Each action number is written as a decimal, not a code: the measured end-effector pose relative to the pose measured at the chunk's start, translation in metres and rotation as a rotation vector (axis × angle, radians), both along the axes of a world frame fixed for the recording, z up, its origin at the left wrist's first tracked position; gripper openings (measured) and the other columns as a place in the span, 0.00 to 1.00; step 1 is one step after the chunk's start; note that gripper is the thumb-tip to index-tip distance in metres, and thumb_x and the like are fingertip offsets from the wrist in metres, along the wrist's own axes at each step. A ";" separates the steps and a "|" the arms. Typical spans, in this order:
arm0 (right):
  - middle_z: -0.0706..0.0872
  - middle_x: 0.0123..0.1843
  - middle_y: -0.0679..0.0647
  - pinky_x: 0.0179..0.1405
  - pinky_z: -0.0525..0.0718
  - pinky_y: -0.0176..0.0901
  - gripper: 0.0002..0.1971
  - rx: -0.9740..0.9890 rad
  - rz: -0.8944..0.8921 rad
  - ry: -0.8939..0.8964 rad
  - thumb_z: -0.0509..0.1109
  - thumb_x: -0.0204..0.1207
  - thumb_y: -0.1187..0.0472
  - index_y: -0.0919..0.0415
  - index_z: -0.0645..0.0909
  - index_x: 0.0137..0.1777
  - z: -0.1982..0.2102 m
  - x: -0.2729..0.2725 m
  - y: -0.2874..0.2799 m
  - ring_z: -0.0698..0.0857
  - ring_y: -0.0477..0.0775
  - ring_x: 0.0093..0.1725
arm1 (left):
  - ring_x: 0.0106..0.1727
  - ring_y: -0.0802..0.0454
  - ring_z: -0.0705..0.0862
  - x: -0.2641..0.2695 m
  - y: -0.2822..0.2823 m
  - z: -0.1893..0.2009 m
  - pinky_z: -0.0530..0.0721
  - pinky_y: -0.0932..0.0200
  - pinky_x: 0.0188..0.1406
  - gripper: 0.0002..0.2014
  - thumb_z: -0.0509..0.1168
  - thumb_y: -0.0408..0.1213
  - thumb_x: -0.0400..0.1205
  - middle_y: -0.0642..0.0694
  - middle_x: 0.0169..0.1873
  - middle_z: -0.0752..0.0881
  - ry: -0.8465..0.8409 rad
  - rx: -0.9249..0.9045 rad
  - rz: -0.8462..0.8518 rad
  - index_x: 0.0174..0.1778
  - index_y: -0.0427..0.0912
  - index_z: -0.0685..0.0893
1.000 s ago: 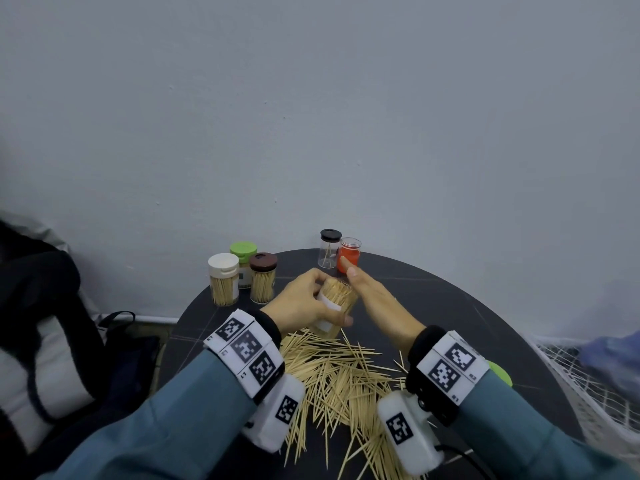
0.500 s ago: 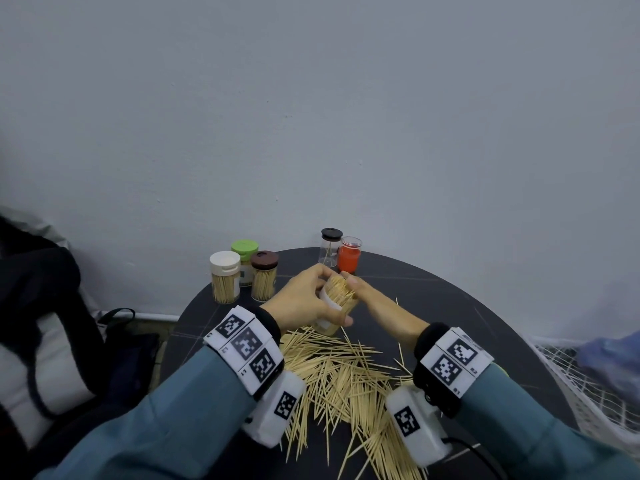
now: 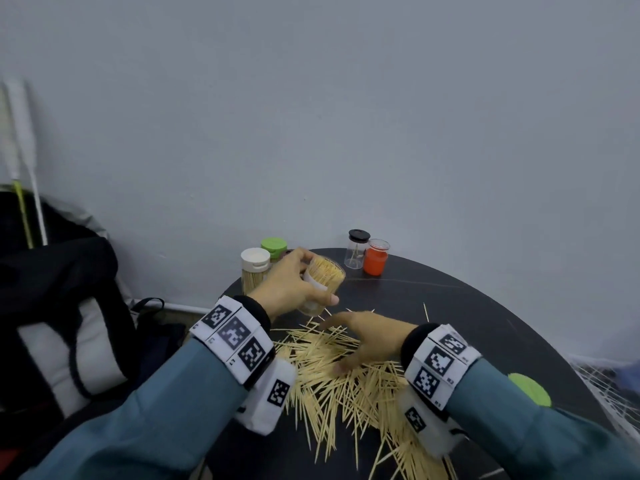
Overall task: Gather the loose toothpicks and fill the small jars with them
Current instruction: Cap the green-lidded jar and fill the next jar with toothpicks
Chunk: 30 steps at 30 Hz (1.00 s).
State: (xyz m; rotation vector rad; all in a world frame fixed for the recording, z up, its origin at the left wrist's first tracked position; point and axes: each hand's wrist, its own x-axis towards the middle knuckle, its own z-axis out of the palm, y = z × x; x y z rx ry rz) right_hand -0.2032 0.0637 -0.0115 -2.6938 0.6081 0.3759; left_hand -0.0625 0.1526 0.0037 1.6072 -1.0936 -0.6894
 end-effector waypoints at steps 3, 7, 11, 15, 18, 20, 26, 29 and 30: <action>0.71 0.76 0.52 0.73 0.69 0.46 0.36 -0.052 0.102 0.033 0.77 0.70 0.54 0.54 0.67 0.77 -0.002 0.021 0.010 0.70 0.53 0.75 | 0.48 0.59 0.82 0.011 0.011 0.000 0.82 0.67 0.41 0.30 0.78 0.27 0.67 0.51 0.48 0.83 0.024 -0.006 0.012 0.60 0.45 0.71; 0.71 0.72 0.54 0.71 0.73 0.55 0.34 -0.173 0.176 0.144 0.78 0.69 0.56 0.53 0.69 0.75 -0.005 0.039 0.019 0.72 0.56 0.71 | 0.48 0.56 0.82 0.025 0.026 -0.001 0.84 0.64 0.44 0.31 0.78 0.26 0.67 0.51 0.47 0.83 0.044 0.002 0.036 0.62 0.41 0.71; 0.78 0.67 0.54 0.66 0.77 0.54 0.30 -0.202 0.156 0.118 0.77 0.70 0.58 0.56 0.70 0.70 -0.007 0.045 0.020 0.77 0.54 0.65 | 0.49 0.53 0.83 0.035 0.036 -0.005 0.83 0.64 0.42 0.31 0.78 0.26 0.66 0.48 0.49 0.83 0.044 0.014 0.060 0.61 0.43 0.71; 0.80 0.63 0.55 0.61 0.79 0.48 0.23 -0.225 0.158 0.112 0.74 0.73 0.61 0.59 0.74 0.67 -0.009 0.045 0.015 0.79 0.55 0.62 | 0.56 0.47 0.83 0.039 0.040 -0.007 0.85 0.54 0.53 0.33 0.79 0.28 0.66 0.43 0.55 0.83 0.015 0.041 0.070 0.64 0.41 0.71; 0.82 0.61 0.56 0.59 0.80 0.45 0.18 -0.239 0.169 0.067 0.73 0.73 0.62 0.60 0.79 0.63 -0.011 0.042 0.011 0.80 0.55 0.60 | 0.58 0.45 0.83 0.040 0.040 -0.006 0.85 0.52 0.56 0.34 0.80 0.29 0.65 0.41 0.57 0.83 0.006 0.043 0.073 0.65 0.41 0.71; 0.83 0.59 0.56 0.59 0.82 0.46 0.16 -0.251 0.152 0.042 0.74 0.73 0.62 0.60 0.80 0.61 -0.012 0.041 0.009 0.82 0.55 0.58 | 0.58 0.46 0.83 0.039 0.040 -0.006 0.85 0.54 0.54 0.34 0.79 0.29 0.66 0.42 0.57 0.83 0.008 0.045 0.070 0.64 0.42 0.71; 0.84 0.58 0.56 0.56 0.82 0.47 0.18 -0.295 0.097 -0.061 0.72 0.75 0.61 0.59 0.80 0.65 -0.012 0.037 0.004 0.83 0.57 0.57 | 0.59 0.46 0.83 0.036 0.036 -0.007 0.85 0.53 0.55 0.32 0.79 0.28 0.66 0.42 0.58 0.83 0.012 0.046 0.056 0.62 0.43 0.71; 0.84 0.55 0.57 0.54 0.83 0.50 0.14 -0.293 0.055 -0.107 0.72 0.75 0.61 0.59 0.82 0.60 -0.012 0.035 0.000 0.83 0.59 0.54 | 0.59 0.45 0.83 0.035 0.034 -0.008 0.85 0.51 0.56 0.31 0.79 0.28 0.66 0.41 0.57 0.83 0.021 0.042 0.049 0.60 0.44 0.71; 0.85 0.55 0.58 0.54 0.84 0.52 0.13 -0.292 0.037 -0.122 0.72 0.75 0.61 0.60 0.83 0.58 -0.012 0.034 -0.002 0.83 0.59 0.54 | 0.59 0.45 0.83 0.034 0.033 -0.008 0.85 0.51 0.56 0.31 0.79 0.27 0.66 0.42 0.57 0.83 0.021 0.044 0.046 0.60 0.44 0.71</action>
